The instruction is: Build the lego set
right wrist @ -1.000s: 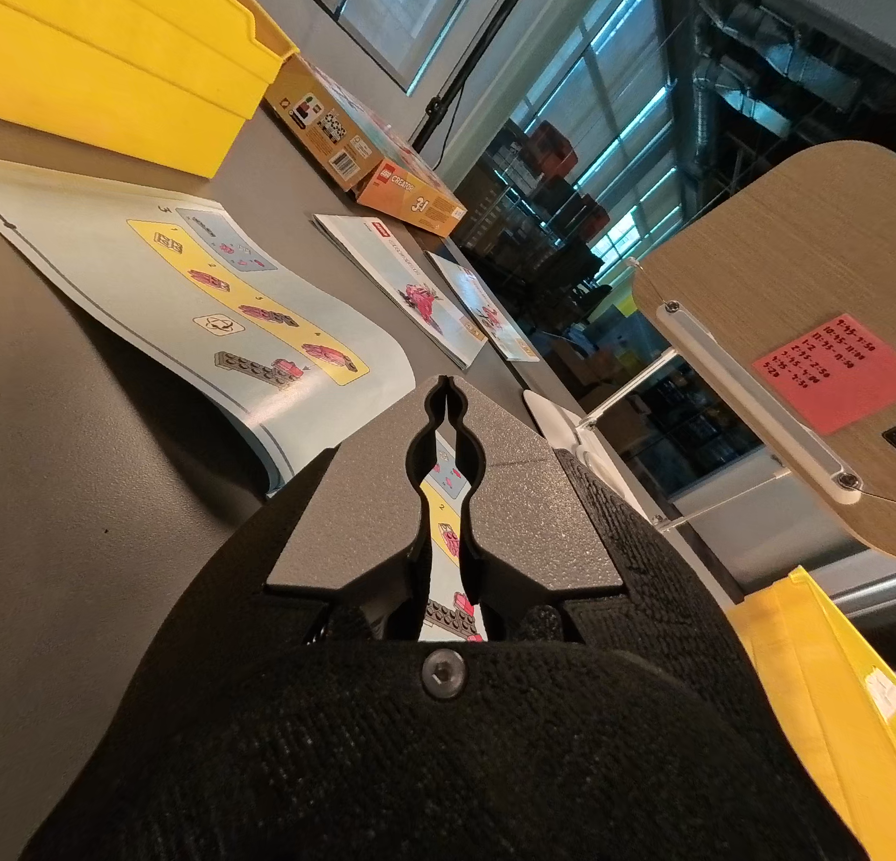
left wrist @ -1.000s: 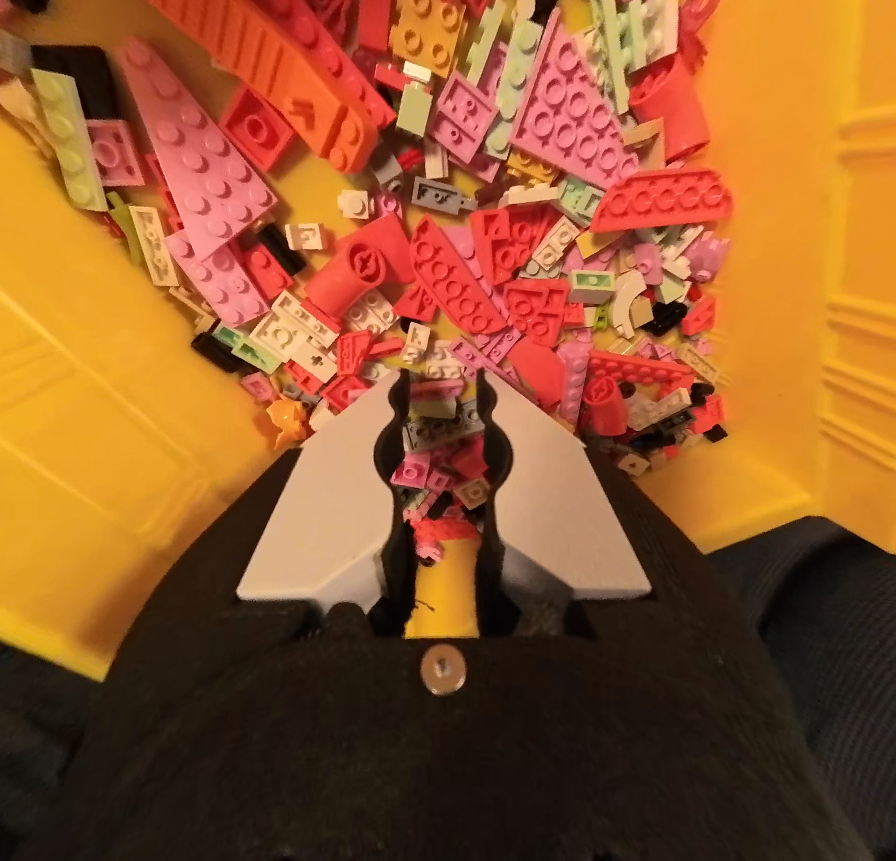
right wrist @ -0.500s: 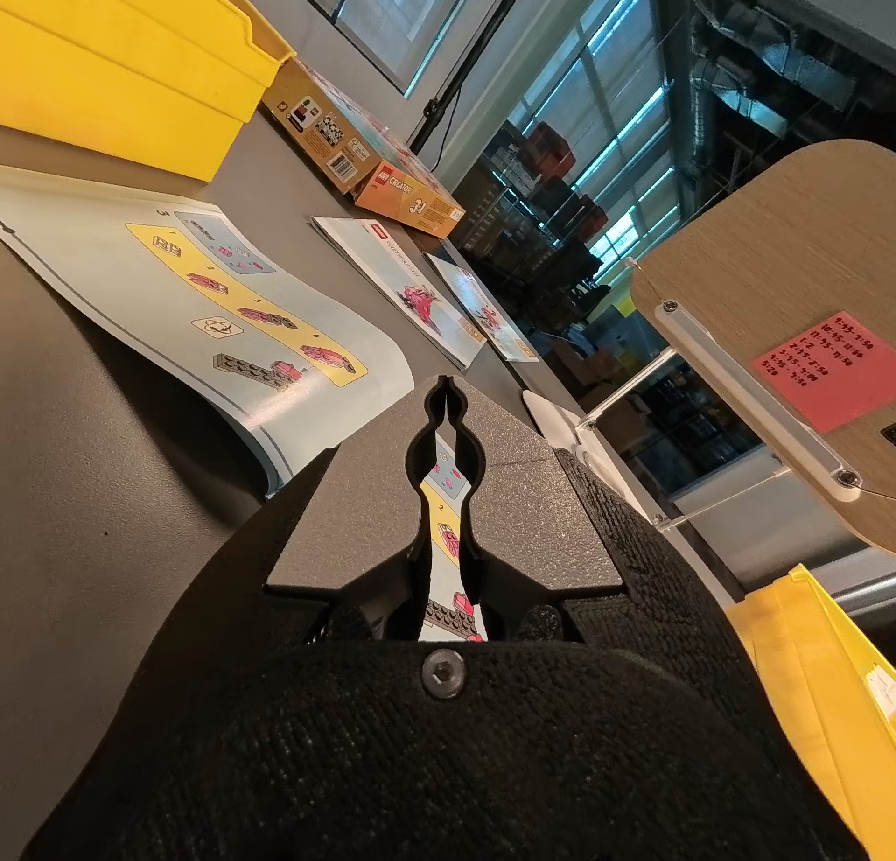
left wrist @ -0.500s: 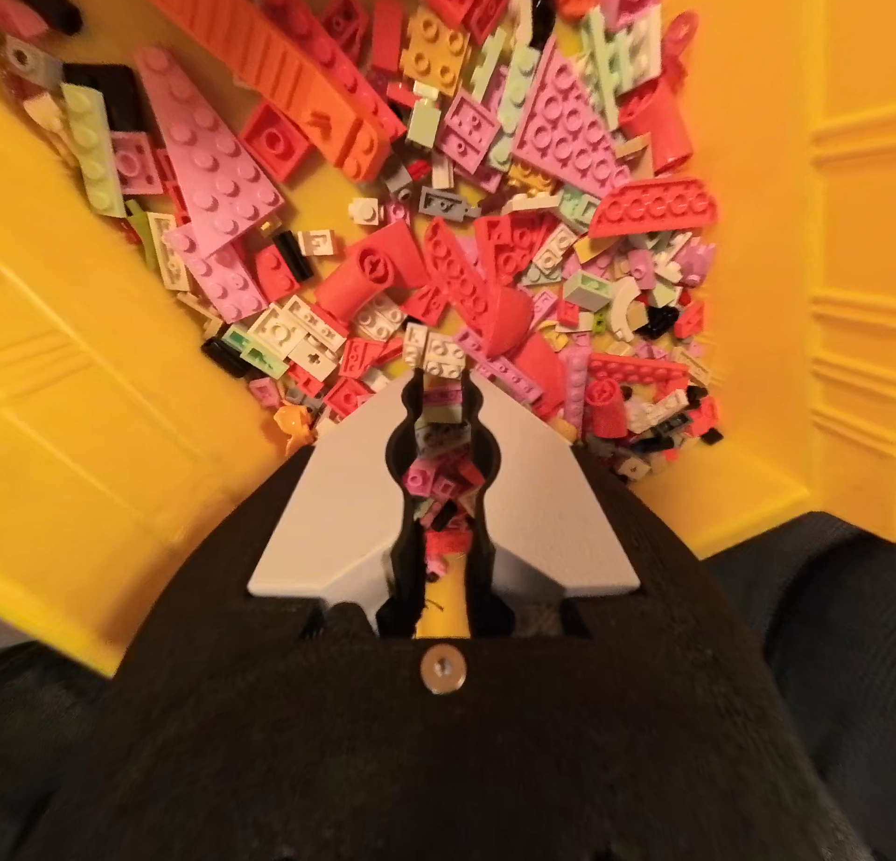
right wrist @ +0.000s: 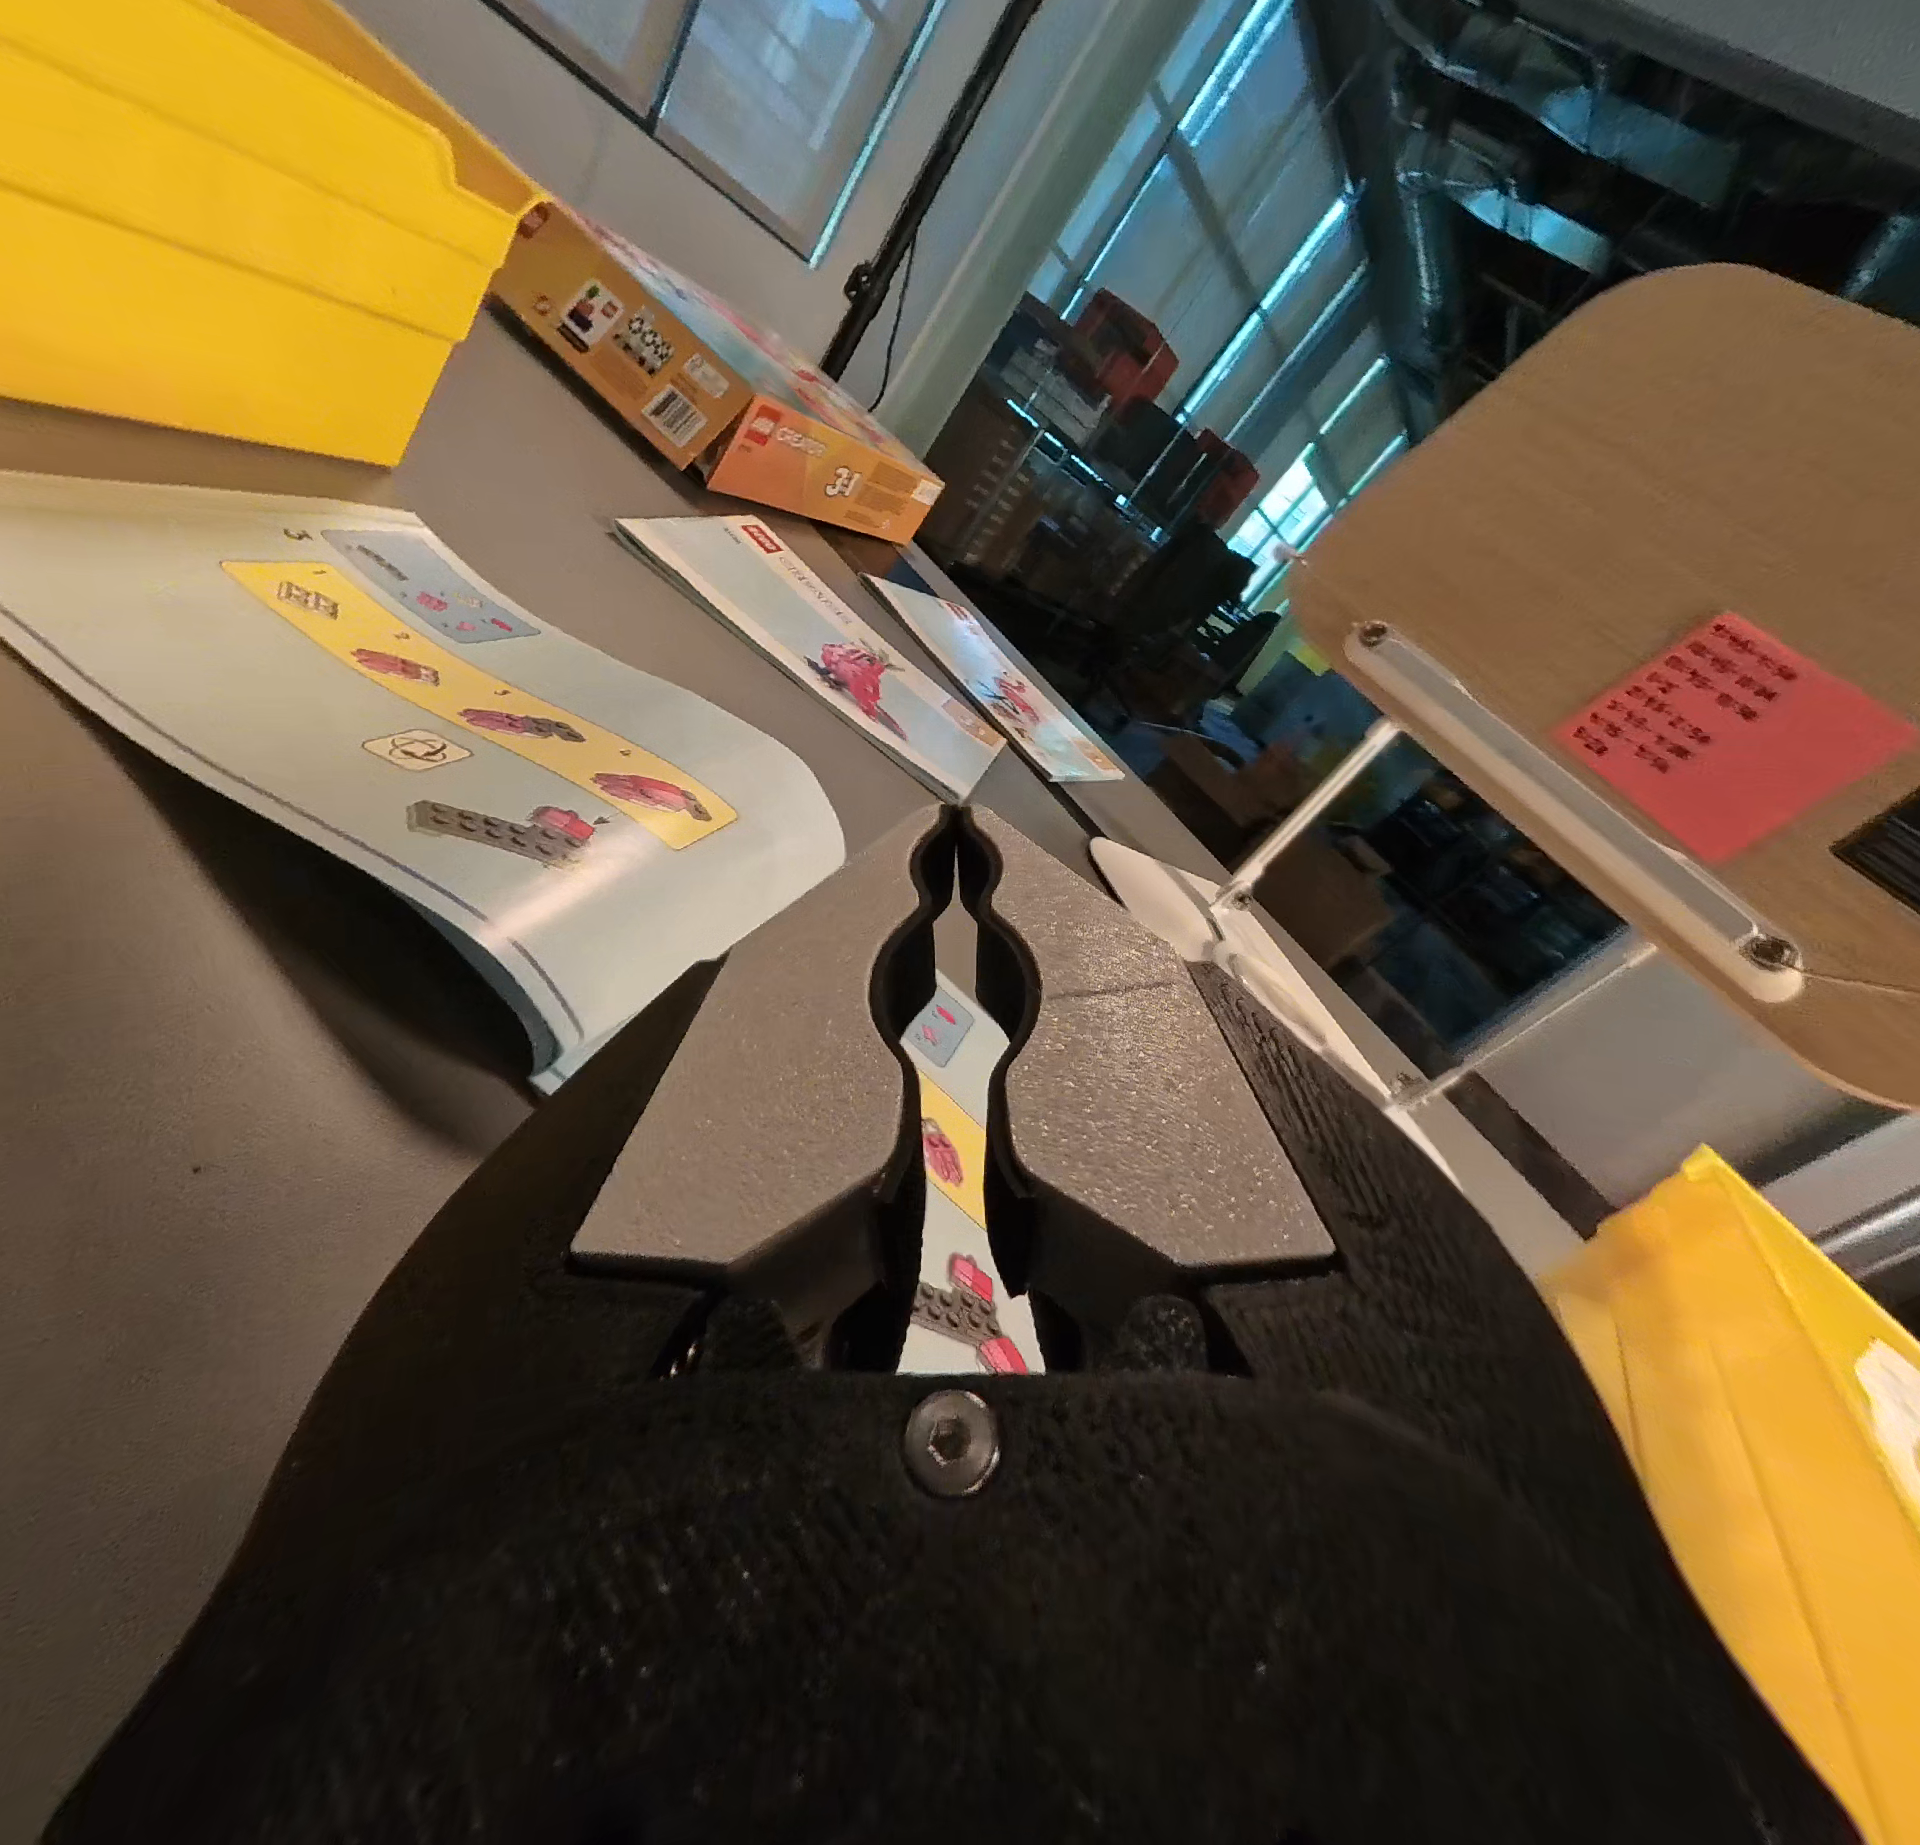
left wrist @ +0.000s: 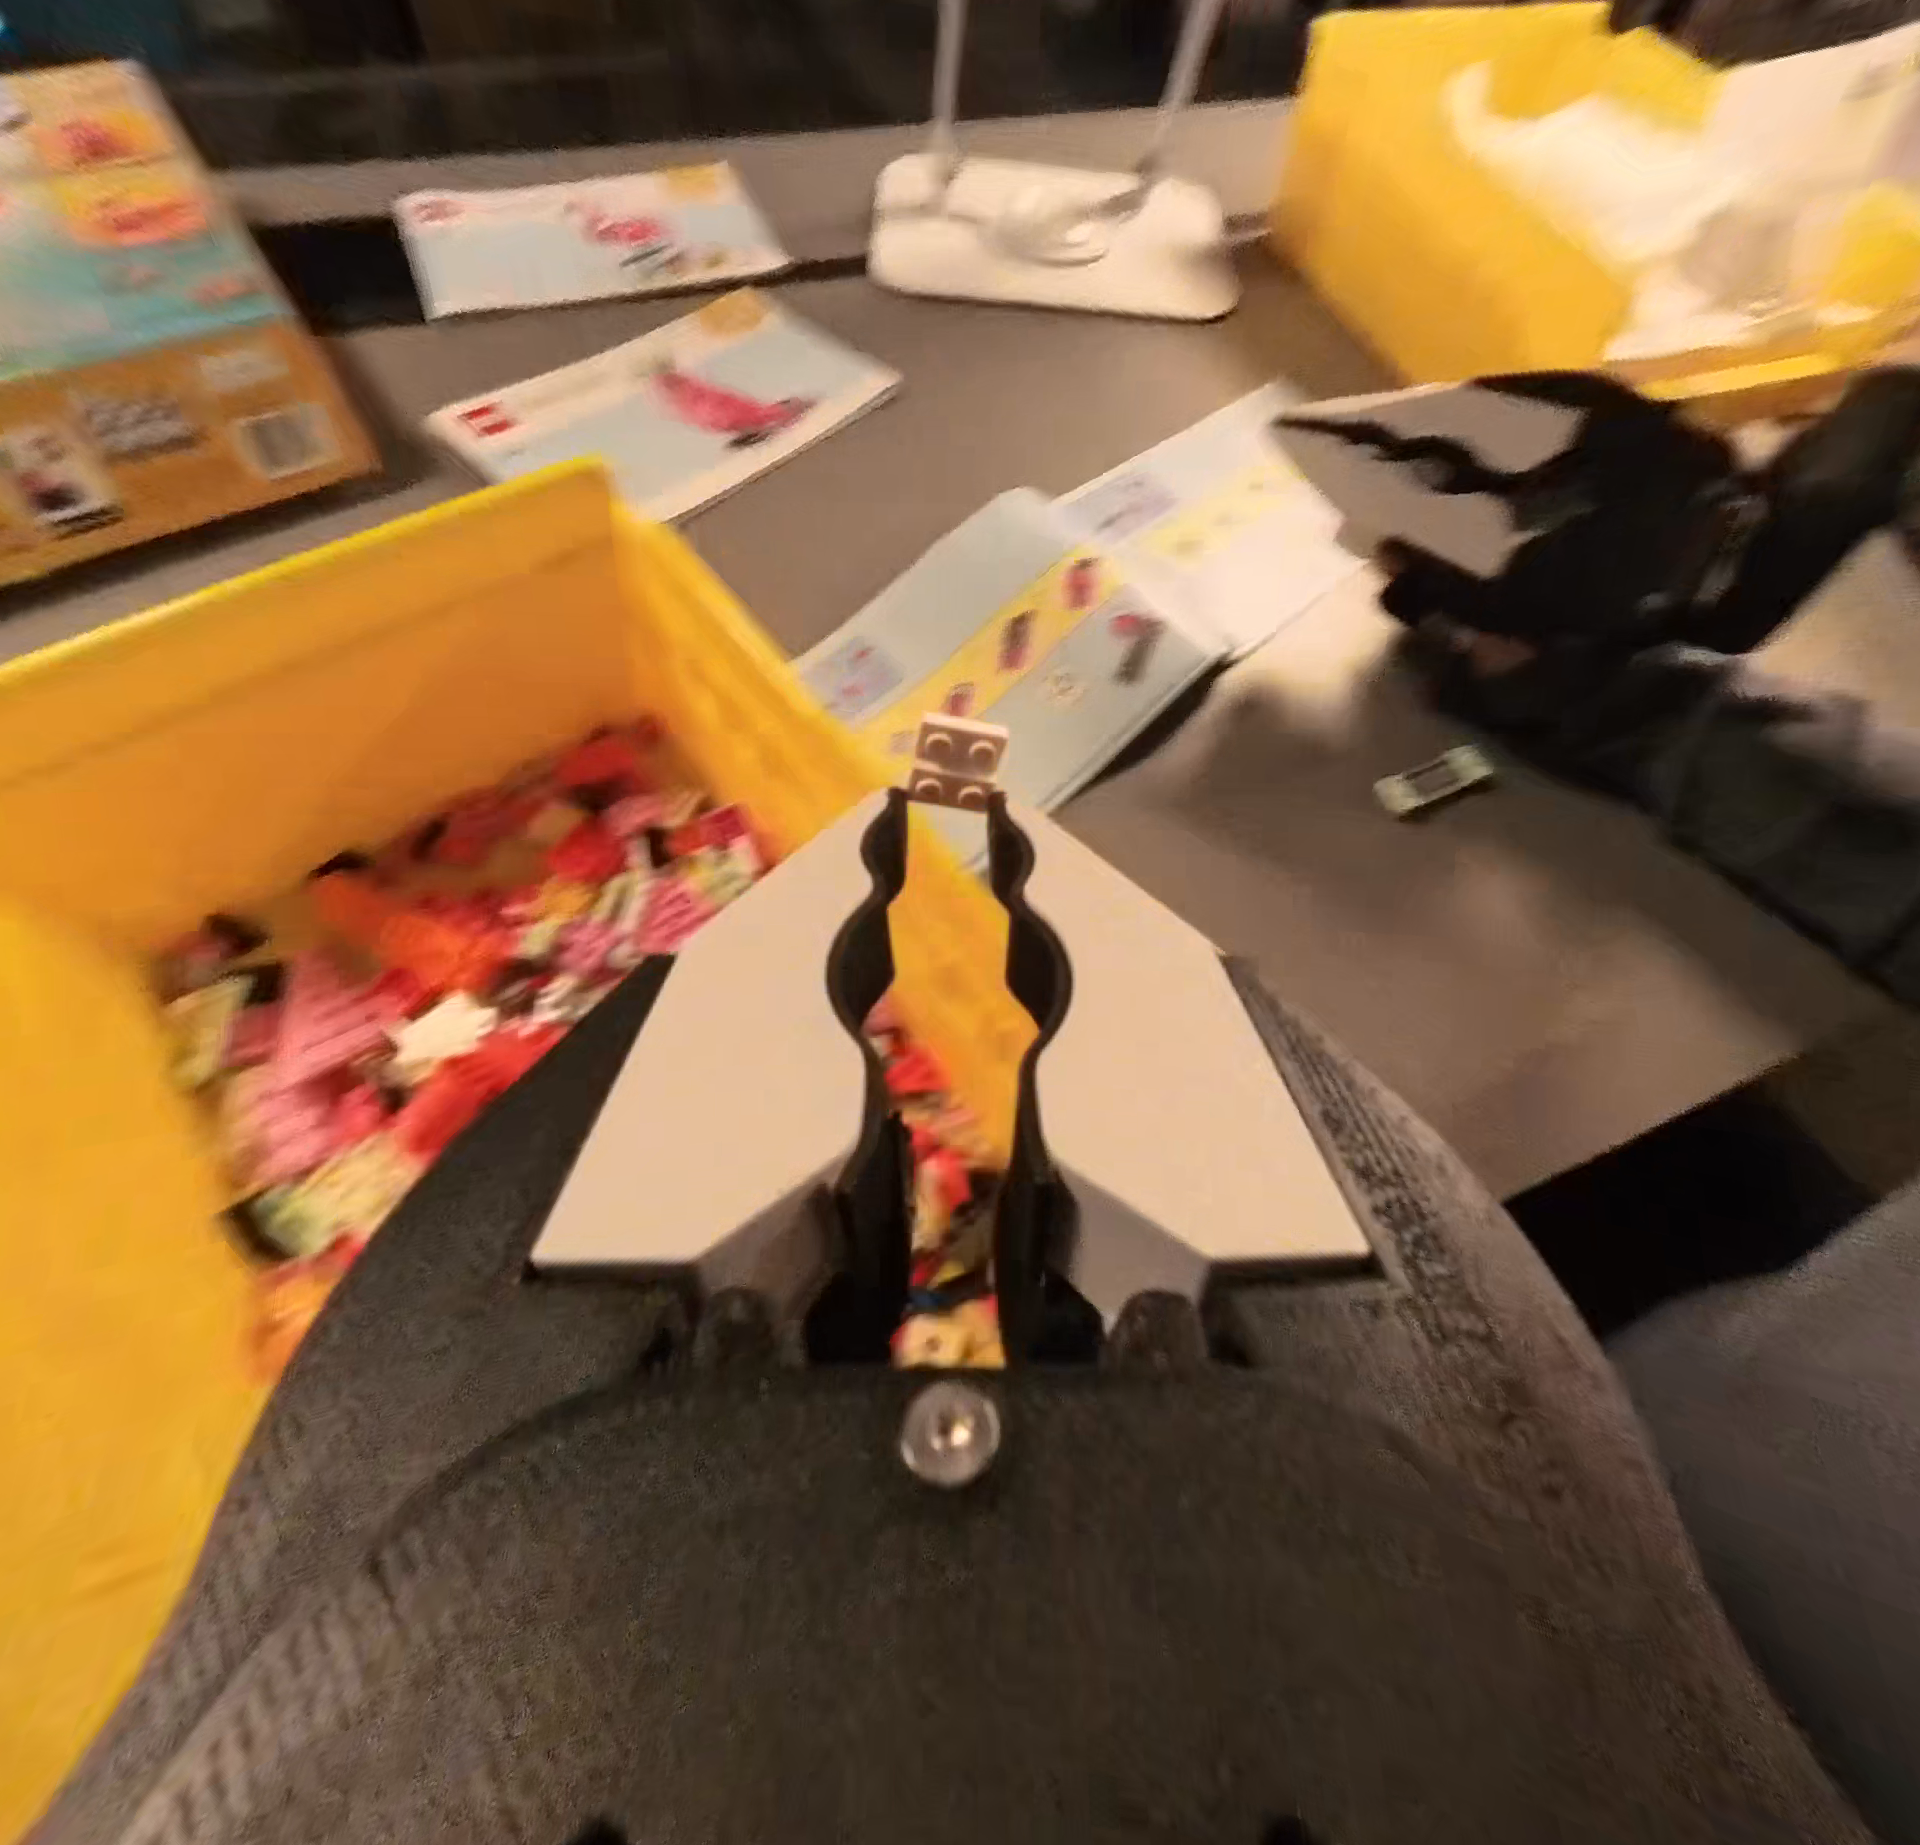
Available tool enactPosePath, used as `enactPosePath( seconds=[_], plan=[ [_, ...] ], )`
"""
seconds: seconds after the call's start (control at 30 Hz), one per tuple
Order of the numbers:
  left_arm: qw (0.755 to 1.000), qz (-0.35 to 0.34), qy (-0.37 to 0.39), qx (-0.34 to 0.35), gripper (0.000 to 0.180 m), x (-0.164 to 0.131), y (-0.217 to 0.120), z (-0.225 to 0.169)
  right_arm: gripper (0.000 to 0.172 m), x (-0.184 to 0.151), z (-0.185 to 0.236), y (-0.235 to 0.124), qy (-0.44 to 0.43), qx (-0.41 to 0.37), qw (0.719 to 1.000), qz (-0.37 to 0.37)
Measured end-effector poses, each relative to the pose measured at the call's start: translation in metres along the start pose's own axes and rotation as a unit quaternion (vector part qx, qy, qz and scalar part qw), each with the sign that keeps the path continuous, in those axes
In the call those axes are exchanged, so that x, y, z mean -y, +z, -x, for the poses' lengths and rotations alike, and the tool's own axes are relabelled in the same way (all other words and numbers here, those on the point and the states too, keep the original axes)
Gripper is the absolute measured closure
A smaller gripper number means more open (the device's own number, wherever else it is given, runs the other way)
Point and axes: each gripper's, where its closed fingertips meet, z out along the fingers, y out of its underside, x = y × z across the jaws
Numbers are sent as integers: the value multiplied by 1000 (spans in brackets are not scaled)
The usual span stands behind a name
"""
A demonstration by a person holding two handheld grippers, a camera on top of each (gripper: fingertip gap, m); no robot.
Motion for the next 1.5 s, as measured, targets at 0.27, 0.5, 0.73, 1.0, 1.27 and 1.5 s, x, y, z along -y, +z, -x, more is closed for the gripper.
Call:
enactPosePath(
  seconds=[0.27,0.5,0.73,1.0,1.27,1.5],
  plan=[
    [971,31,61,-229,166,-27,42,-173,172,0,-18,-9,34,-21,999,-16],
    [958,185,120,-182,166,-90,96,-180,172,-2,-28,-14,57,-28,998,-22],
    [952,252,104,-138,166,-113,119,-160,172,-1,-27,-14,70,-21,997,-24],
    [947,265,117,-136,165,-115,120,-156,172,-2,-27,-14,75,-19,997,-22],
    [946,268,132,-126,149,-114,117,-154,172,-3,-26,-13,74,-18,997,-19],
    [946,185,106,-246,143,-86,74,-188,172,-3,-26,-13,72,-20,997,-19]
  ],
)
